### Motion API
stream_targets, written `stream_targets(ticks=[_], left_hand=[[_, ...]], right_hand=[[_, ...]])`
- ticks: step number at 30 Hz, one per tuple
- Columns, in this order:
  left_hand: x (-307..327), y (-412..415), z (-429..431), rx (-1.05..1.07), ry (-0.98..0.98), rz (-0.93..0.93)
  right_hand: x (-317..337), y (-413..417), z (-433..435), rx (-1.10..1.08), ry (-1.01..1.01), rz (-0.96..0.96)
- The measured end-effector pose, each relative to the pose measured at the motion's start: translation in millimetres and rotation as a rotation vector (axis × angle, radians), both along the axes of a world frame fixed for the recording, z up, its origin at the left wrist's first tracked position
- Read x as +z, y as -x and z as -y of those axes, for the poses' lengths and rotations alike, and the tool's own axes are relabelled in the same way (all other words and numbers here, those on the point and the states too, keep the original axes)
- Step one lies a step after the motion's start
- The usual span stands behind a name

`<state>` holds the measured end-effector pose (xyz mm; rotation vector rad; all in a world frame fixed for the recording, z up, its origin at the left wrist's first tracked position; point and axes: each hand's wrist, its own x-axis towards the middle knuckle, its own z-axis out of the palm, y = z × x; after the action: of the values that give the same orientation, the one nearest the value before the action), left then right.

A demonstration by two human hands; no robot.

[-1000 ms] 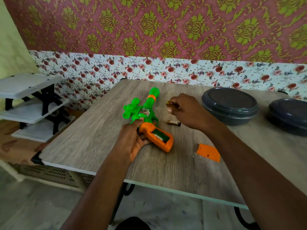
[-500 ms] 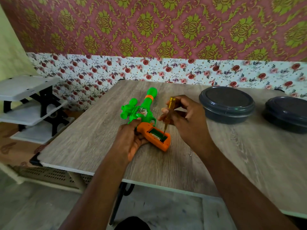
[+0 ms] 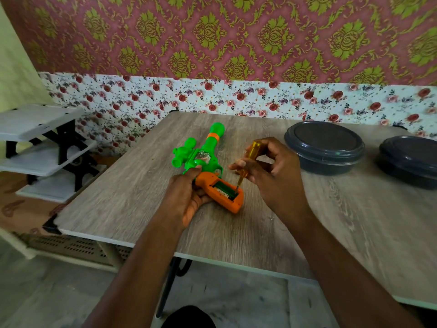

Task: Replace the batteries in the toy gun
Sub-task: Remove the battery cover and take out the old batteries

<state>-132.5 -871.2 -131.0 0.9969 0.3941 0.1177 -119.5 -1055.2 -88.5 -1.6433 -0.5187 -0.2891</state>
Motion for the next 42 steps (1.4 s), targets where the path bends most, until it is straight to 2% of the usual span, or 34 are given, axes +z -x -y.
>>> stream_targets(ticks=[4, 18, 23, 32, 38, 42], left_hand=[[0, 0, 1, 0.001, -0.005, 0.006], [1, 1, 1, 0.007, -0.009, -0.005], [1, 2, 0, -0.015, -0.017, 0.001], [0, 1, -1, -0.031, -0.014, 0.018], [3, 1, -1, -0.017, 0.015, 0.007], [3, 1, -1, -0.025, 0.025, 0.018]], right_hand=[[-2, 7, 4, 0.007, -0.049, -0.019], [10, 6, -1, -0.009, 0.034, -0.102], [0, 14, -3, -0.079, 0.037, -0.063], [-15, 32, -1, -0.309, -0.245, -0.135], [-19, 36, 2, -0.296, -0.487, -0.276], [-17, 30, 4, -0.298, -0.547, -0.291]])
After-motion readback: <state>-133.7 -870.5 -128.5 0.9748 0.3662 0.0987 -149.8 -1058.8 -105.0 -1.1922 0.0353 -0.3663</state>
